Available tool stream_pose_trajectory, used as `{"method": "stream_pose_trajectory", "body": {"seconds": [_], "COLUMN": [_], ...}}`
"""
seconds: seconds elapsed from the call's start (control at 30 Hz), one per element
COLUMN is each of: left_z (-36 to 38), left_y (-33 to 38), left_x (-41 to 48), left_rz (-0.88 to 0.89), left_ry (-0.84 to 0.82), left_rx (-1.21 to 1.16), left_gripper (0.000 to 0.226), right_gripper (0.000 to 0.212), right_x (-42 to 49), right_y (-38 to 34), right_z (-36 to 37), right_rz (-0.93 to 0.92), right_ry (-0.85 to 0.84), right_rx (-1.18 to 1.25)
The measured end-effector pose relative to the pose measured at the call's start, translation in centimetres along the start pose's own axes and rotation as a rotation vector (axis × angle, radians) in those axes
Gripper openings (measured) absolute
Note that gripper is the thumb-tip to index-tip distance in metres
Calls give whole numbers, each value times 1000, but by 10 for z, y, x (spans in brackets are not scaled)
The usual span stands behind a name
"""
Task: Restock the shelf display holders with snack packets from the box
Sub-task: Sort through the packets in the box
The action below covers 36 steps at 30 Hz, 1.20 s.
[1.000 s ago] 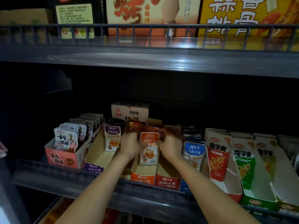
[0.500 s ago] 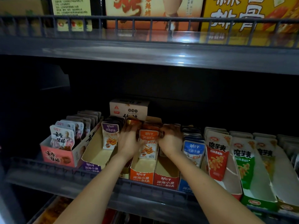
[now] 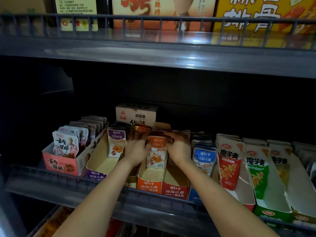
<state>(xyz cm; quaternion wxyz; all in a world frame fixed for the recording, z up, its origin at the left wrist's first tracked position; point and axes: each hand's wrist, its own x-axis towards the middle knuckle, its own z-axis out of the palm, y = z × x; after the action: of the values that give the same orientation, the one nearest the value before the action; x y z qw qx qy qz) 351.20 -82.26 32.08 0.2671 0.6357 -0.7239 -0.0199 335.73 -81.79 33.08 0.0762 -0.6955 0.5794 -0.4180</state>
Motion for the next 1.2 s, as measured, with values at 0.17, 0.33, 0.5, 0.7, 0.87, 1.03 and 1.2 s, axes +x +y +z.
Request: {"method": "stream_pose_trajectory", "body": {"seconds": [0.17, 0.33, 0.5, 0.7, 0.87, 1.03, 1.2], "left_z": [-3, -6, -7, -9, -5, 0, -1], "left_y": [2, 3, 9, 18, 20, 16, 17], "left_x": [1, -1, -5, -11, -6, -1, -7], "left_rz": [-34, -99, -91, -87, -146, -181, -126], "left_ry": [6, -11, 24, 124, 114, 87, 108], "left_rx": [-23, -250, -334, -483, -486, -480, -480], "left_gripper": [49, 28, 31, 20, 18, 13, 8], "right_gripper": [36, 38, 38, 19, 15, 16, 20], "right_x": [-1, -2, -5, -3, 5, 7, 1], "right_y": [-1, -2, -2, 0, -7, -6, 0], "right_z": [1, -4, -11, -10, -7, -8, -5], "right_rz": [17, 30, 29, 99, 126, 90, 82], "right_ry": [-8, -19, -19, -48, -1, -6, -26], "right_rx": [16, 23, 1, 14, -16, -83, -44]}}
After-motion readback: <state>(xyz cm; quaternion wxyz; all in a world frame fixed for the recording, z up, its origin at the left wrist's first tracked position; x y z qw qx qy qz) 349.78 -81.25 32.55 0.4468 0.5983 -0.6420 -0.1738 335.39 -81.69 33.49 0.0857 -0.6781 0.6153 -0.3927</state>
